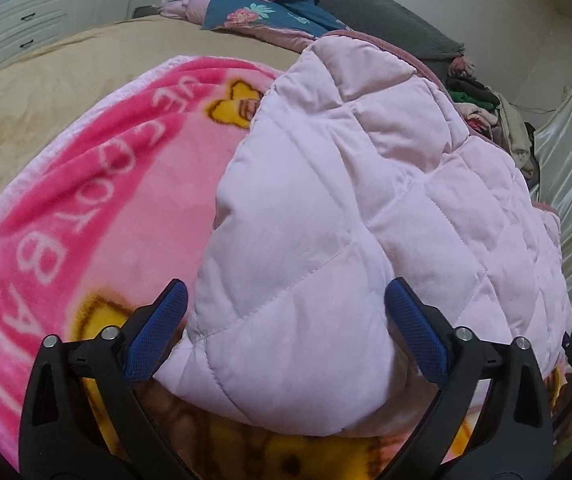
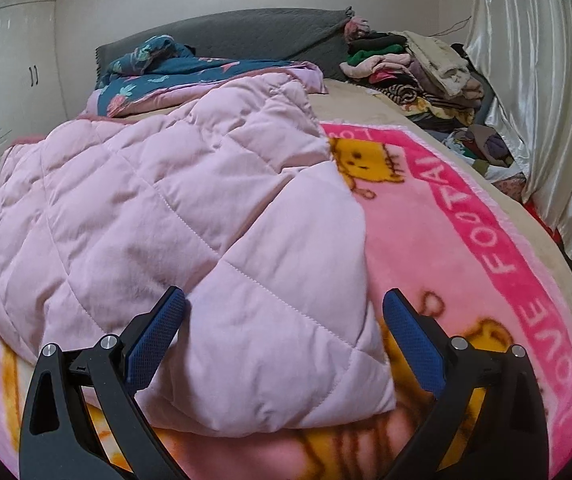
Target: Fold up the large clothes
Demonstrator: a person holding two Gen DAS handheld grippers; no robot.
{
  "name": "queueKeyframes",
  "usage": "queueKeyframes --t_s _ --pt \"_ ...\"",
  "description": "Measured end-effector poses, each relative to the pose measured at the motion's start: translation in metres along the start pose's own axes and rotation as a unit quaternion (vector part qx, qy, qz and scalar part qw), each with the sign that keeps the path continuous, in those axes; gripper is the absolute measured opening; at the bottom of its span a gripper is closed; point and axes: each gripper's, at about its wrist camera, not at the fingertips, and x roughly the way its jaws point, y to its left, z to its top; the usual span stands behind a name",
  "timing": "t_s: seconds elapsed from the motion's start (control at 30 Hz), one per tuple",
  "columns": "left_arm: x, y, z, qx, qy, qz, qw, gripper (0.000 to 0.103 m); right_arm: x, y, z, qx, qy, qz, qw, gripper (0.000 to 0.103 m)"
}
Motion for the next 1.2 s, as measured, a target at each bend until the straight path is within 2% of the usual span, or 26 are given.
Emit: queueKeyframes --t_s 0.07,0.1,0.13,0.23,0.5,0.57,0.9,1.2 --pt "-0.004 -0.01 0.001 0.016 -0.013 0.008 0.9998 0.064 0.0 0.002 -0.002 -0.005 -0.007 -0.004 1.0 0.074" --pt "-0.007 -0.016 0.002 0.027 -0.02 0.009 0.9994 0.056 -0.002 0.004 -0.002 -0.009 -0.012 -0.011 1.0 0.054" --pt "-0.011 -0.022 0.003 0.036 -0.03 0.01 0.9989 0.041 -0.004 0.004 -0.001 -0.008 -0.016 -0.005 1.0 0.041" --pt "-0.021 -0.037 0.011 0.067 -0.055 0.021 0.996 0.027 -0.013 0.005 0.008 -0.002 -0.034 -0.006 0.999 0.027" --pt "-0.019 -0.058 0.048 0.096 -0.099 0.034 0.9899 0.024 -0.001 0.006 0.048 0.008 -0.056 -0.056 0.997 0.013" --pt "-0.016 -0.062 0.052 0.103 -0.103 0.04 0.9885 0.024 0.008 0.002 0.056 0.018 -0.053 -0.057 0.997 0.013" --pt "0.011 -0.061 0.064 0.1 -0.081 0.047 0.9906 0.024 0.049 0.008 0.067 0.006 -0.022 -0.096 0.995 0.013" --pt "0.024 -0.057 0.068 0.093 -0.067 0.047 0.9923 0.026 0.072 0.011 0.063 0.014 0.008 -0.106 0.994 0.013"
